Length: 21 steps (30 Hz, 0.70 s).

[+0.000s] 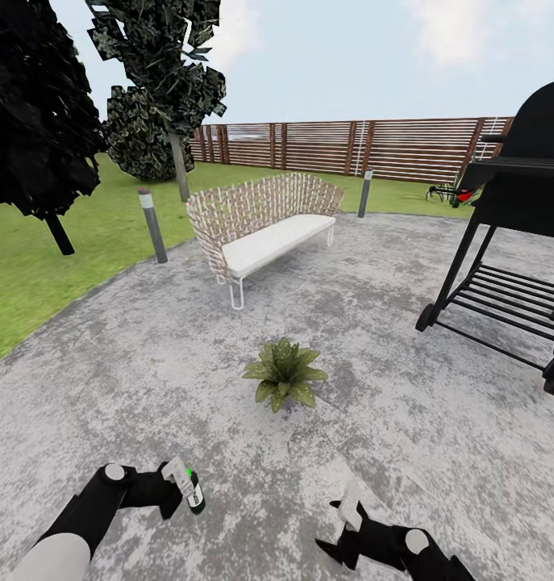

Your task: Pick up the pesticide atomizer in the garden and spray insectifuge to fully cover both potted plants in the garden.

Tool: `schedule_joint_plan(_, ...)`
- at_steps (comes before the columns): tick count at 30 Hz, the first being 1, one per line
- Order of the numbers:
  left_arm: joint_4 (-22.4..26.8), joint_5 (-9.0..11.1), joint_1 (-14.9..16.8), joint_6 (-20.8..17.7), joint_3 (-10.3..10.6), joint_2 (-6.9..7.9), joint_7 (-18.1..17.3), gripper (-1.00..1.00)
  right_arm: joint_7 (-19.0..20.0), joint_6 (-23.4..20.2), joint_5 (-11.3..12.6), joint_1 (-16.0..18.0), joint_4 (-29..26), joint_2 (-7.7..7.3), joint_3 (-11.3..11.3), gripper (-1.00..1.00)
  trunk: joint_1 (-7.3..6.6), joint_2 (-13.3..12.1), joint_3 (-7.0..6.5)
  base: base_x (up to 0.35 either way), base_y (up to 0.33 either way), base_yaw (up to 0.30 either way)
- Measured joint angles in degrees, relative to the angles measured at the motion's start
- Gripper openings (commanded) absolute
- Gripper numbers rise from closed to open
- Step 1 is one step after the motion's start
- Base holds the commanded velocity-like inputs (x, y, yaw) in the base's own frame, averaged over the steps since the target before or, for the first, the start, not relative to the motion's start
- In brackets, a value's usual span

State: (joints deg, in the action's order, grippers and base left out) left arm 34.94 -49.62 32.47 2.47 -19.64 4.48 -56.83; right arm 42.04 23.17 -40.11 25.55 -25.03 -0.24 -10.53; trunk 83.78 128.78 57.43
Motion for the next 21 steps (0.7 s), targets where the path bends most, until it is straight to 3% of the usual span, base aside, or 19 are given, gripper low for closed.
schedule_joint_plan(4,-0.12,0.0,0.01,-0.04,3.85,-0.03,0.87,-1.0,1.45,0.08,-0.09,1.86,0.02,1.1,0.04,-1.0,0.0,0.0,0.0,0.0,0.0,0.0)
schedule_joint_plan(7,-1.13,-0.15,0.01,-0.07,5.06,-0.11,0.96,-1.0,1.64,0.09,-0.1,2.26,0.02,2.17,0.3,-1.0,0.0,0.0,0.0,0.0,0.0,0.0)
schedule_joint_plan(8,-1.56,-0.14,0.02,-0.1,8.05,-0.3,1.02,-1.0,1.67,0.13,-0.09,2.49,-0.02,3.36,3.74,-1.0,0.0,0.0,0.0,0.0,0.0,0.0)
schedule_joint_plan(9,-1.63,-0.09,0.02,-0.13,9.23,-0.43,1.04,-1.0,1.65,0.09,-0.1,2.75,-0.2,3.88,5.44,-1.0,0.0,0.0,0.0,0.0,0.0,0.0)
schedule_joint_plan(11,-1.68,-0.15,0.02,-0.15,10.66,-1.41,1.05,-1.0,1.73,0.02,-0.04,3.21,-1.48,5.16,7.08,-1.0,0.0,0.0,0.0,0.0,0.0,0.0)
schedule_joint_plan(15,-1.69,-0.25,0.03,-0.3,14.03,-2.09,1.05,-1.0,1.76,-0.07,-0.07,3.64,-2.07,7.54,7.43,-1.0,0.0,0.0,0.0,0.0,0.0,0.0)
schedule_joint_plan(17,-1.69,-0.26,0.03,-0.32,14.56,-2.49,0.99,-1.0,1.76,-0.08,-0.09,3.7,-2.08,7.86,7.43,-1.0,0.0,0.0,0.0,0.0,0.0,0.0)
schedule_joint_plan(21,-1.65,-0.43,0.03,-0.78,19.43,-2.76,0.98,-1.0,1.76,-0.08,-0.08,3.78,-2.28,8.54,7.44,-1.0,0.0,0.0,0.0,0.0,0.0,0.0)
